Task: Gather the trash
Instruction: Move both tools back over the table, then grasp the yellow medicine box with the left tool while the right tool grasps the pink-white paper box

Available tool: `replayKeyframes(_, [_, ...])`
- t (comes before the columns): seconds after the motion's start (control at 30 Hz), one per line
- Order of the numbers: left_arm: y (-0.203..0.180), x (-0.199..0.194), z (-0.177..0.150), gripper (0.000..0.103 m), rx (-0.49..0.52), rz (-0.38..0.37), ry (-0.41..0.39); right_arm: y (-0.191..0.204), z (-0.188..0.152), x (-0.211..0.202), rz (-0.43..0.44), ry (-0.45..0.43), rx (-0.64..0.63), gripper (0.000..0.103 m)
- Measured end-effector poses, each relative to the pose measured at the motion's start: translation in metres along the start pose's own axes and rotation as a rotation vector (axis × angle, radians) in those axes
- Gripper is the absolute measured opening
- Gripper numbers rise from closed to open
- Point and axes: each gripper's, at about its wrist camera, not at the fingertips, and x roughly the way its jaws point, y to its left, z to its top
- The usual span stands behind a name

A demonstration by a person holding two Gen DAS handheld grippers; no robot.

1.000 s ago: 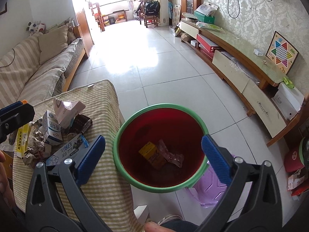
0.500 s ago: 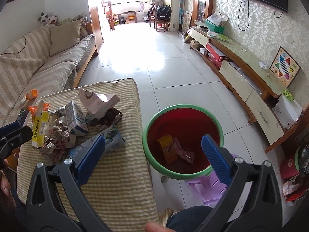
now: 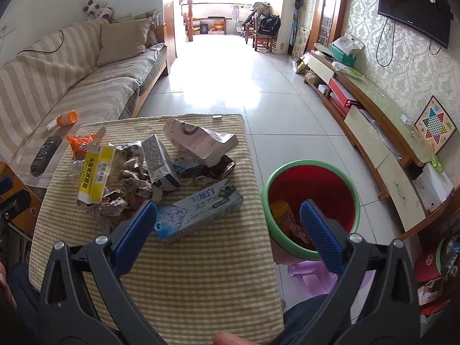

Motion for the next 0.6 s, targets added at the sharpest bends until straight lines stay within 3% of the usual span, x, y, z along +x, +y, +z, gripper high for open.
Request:
replayKeyframes(0.1, [0.018,-0.002,-0.004,0.095,-0.017,0.027,-0.003,0.011,-0.003,0.007,0.046,0.052,0.001,0.098])
replayKeyframes(0.3, [0.044,0.010,-0.010,0.095,-0.077,-0.007,0.037,0.026,0.003,0.010,0.060,0.052,-0.038,0.098])
replayKeyframes(0.43, [0.044,0.025,-0.008,0.095,-0.075,-0.024,0.060,0.030,0.012,0.019,0.086,0.056,-0.082,0.098])
replayKeyframes(0.6, [0.038,0.050,-0.002,0.095,-0.073,-0.036,0.092,0.032,0.027,0.031,0.057,0.023,-0.135,0.098])
